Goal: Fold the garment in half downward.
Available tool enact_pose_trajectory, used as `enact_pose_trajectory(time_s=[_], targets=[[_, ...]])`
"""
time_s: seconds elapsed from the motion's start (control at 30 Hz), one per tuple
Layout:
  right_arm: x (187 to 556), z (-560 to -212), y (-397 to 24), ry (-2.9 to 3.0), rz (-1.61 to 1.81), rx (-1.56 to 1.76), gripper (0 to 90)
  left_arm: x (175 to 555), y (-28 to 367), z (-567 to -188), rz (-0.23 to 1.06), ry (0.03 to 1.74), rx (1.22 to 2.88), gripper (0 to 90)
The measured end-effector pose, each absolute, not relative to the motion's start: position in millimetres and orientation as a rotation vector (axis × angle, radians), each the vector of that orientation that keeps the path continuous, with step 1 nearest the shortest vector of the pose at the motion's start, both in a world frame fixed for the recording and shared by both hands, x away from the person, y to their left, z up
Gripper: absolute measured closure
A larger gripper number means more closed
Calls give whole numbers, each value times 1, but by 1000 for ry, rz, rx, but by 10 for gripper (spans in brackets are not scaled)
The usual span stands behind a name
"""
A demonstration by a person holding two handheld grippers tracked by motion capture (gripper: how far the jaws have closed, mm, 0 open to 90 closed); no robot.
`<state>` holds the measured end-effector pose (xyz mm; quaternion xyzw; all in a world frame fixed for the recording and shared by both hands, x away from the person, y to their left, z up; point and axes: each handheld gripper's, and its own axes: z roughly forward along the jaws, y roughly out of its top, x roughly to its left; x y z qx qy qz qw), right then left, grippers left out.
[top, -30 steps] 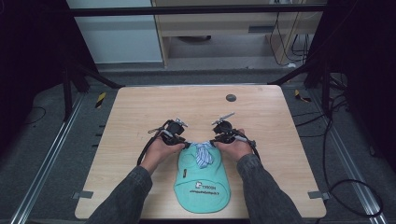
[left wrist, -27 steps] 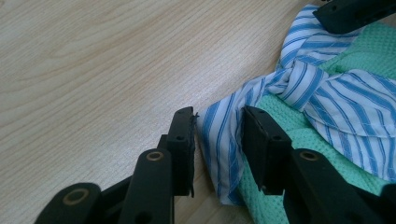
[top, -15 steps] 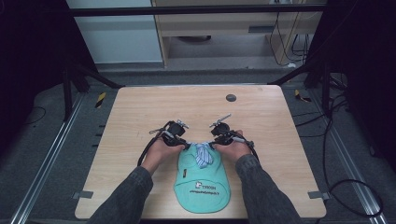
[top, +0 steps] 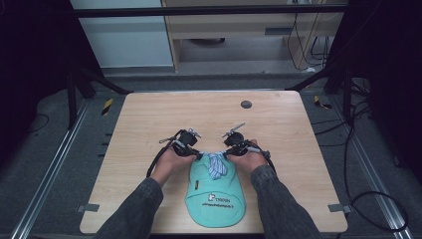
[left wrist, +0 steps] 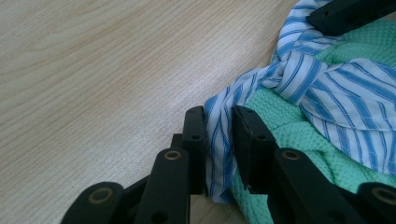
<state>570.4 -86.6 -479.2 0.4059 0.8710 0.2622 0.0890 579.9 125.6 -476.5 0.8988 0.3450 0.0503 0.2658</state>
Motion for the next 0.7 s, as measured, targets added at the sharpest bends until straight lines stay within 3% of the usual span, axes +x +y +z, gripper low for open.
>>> enact_pose_trajectory(time_s=[0.2,0.7], targets=[[569,-478,-84,2604,763,1181,820,579,126,-477,132,901,2429,811],[565,-468,-88,2566,825,1139,834,578,126,-466,179,859,2421,843]])
